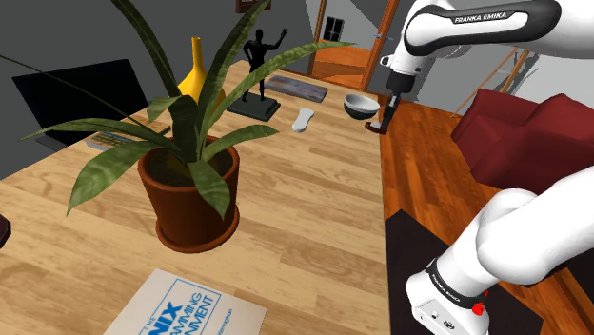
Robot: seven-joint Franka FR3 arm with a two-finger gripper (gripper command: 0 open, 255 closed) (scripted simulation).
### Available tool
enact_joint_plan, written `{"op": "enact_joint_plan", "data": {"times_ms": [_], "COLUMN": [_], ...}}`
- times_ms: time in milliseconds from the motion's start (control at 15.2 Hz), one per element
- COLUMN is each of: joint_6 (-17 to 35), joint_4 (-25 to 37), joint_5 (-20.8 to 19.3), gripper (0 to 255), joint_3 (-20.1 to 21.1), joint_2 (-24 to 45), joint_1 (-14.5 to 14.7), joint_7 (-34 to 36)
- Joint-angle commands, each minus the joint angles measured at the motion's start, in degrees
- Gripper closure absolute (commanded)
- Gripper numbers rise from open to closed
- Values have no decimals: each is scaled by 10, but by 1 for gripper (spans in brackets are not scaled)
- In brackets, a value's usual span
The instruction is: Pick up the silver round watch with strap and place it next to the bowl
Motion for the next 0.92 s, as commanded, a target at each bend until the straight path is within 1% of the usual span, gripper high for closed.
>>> {"op": "enact_joint_plan", "data": {"times_ms": [0, 264, 462, 660, 858], "joint_6": [2, -1, -8, -21, -43], "joint_4": [30, 105, 168, 240, 322], "joint_5": [3, 22, 46, 78, 114], "gripper": [255, 255, 255, 255, 255], "joint_3": [-20, -58, -83, -103, -115], "joint_2": [33, 109, 172, 241, 314], "joint_1": [-4, -14, -26, -45, -75], "joint_7": [-29, -89, -137, -185, -231]}}
